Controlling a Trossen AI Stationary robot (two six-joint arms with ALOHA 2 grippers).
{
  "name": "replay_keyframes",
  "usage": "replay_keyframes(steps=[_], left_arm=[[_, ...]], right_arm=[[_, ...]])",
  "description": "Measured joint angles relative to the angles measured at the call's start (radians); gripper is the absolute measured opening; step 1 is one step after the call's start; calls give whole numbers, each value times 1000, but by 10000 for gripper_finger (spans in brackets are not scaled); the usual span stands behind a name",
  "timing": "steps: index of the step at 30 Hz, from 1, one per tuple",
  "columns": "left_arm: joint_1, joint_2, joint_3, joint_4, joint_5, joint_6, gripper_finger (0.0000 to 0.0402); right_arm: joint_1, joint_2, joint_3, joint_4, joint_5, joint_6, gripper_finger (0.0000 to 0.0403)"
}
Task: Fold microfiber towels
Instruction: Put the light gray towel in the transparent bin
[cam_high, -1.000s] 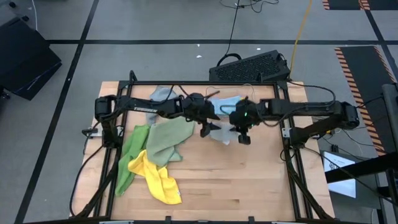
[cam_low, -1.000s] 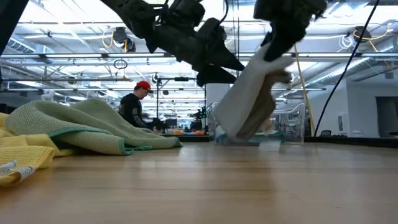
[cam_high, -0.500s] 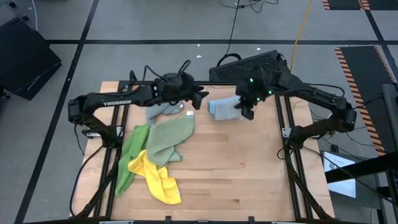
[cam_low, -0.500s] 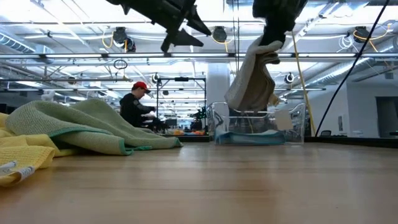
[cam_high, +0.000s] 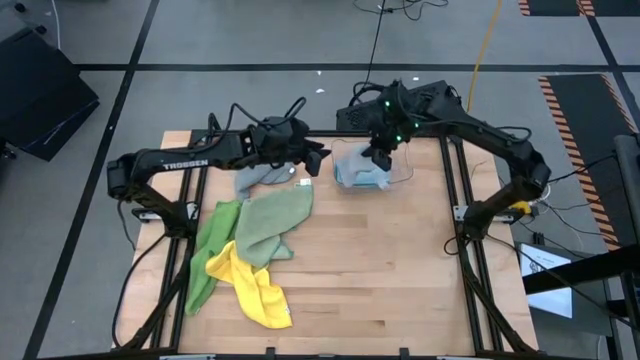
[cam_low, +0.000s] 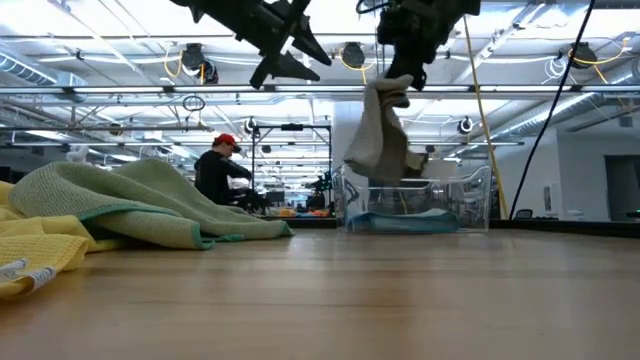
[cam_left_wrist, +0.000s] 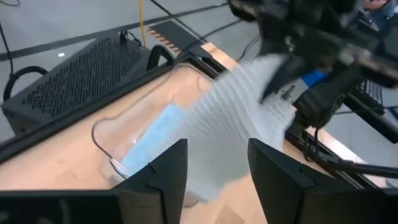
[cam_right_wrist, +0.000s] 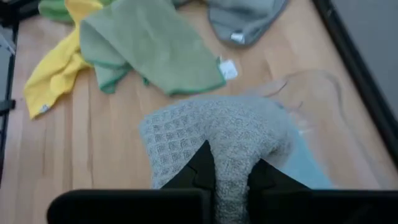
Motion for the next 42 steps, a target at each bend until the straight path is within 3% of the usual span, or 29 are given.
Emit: replay_keyframes(steps=[15, 18, 22, 27, 31, 35, 42], left_arm=[[40, -6, 0, 27, -59, 107, 169], [86, -6, 0, 117, 51, 125, 183], [162, 14, 0, 283, 195, 103, 234], [262, 128, 1, 531, 514, 7, 285], [298, 281, 80, 663, 730, -125, 273], [291, 436, 248, 693, 824, -95, 253], [295, 637, 471, 682, 980, -218, 248]], right_arm=[[-22, 16, -19, 118, -130, 75, 17], [-20, 1, -21, 116, -133, 43, 17], [-36, -22, -20, 101, -157, -44, 17], [-59, -41, -20, 97, -240, -154, 17], [-64, -67, -21, 99, -295, -236, 17], [-69, -72, -20, 87, -311, -263, 18], [-116, -72, -20, 48, -306, -333, 18]])
